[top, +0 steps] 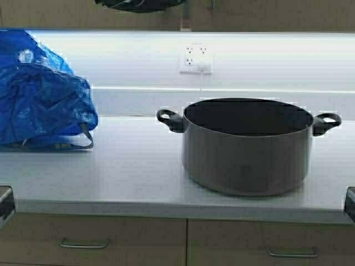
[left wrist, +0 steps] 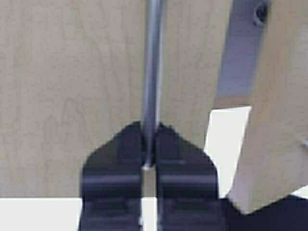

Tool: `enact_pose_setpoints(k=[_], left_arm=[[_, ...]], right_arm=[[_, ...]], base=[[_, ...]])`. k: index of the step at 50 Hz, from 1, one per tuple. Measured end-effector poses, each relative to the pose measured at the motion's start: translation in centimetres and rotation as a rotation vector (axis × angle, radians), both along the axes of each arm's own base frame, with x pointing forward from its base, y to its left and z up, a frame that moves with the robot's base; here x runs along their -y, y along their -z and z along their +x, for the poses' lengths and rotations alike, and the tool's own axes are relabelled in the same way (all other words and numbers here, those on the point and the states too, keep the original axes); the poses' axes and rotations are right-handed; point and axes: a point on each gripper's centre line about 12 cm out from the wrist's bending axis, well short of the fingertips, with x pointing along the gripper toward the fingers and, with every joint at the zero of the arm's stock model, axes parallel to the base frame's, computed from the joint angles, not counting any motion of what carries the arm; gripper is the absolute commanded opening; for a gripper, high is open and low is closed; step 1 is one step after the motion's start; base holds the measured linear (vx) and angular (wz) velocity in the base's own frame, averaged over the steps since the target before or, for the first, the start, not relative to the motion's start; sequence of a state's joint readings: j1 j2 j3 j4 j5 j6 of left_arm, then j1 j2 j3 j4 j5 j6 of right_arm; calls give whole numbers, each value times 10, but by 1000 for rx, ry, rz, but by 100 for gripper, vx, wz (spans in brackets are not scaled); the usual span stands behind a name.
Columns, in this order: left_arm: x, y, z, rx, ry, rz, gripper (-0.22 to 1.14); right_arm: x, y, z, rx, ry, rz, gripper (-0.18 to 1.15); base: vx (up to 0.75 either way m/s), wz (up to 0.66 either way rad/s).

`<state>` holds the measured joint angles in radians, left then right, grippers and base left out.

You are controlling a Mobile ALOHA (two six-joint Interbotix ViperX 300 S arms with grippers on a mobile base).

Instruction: Open the cabinet, put the pot inside, then close it

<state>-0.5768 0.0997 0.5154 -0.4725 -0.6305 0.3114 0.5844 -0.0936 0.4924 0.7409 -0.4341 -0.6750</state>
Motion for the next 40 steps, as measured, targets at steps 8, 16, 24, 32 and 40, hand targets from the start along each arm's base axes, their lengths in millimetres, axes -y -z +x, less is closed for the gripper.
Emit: enact_pose_setpoints(k=[8,16,24,32,40], left_arm=[[-26,-3,-29,-48,2,19,3],[-58,-5,-50,-74,-27,26,3],[-91,-6,-75,-92,-60,32,3],[-113,-11,-90,-110,-80,38,3],[-125,-16,-96,-114,-101,31,13]], right_arm=[[2,-1,-21,-64,-82,-18,7],[10,0,-37,-81,-103,-26,7],[25,0,-56,-93,-115,-39,7],[50,-2,-68,-104,-97,-50,7],[70,-5,-71,-124,-90,-78,28]], base=[[-9,-13],[-10,-13],[-10,-8],[-9,-4],[-8,1]])
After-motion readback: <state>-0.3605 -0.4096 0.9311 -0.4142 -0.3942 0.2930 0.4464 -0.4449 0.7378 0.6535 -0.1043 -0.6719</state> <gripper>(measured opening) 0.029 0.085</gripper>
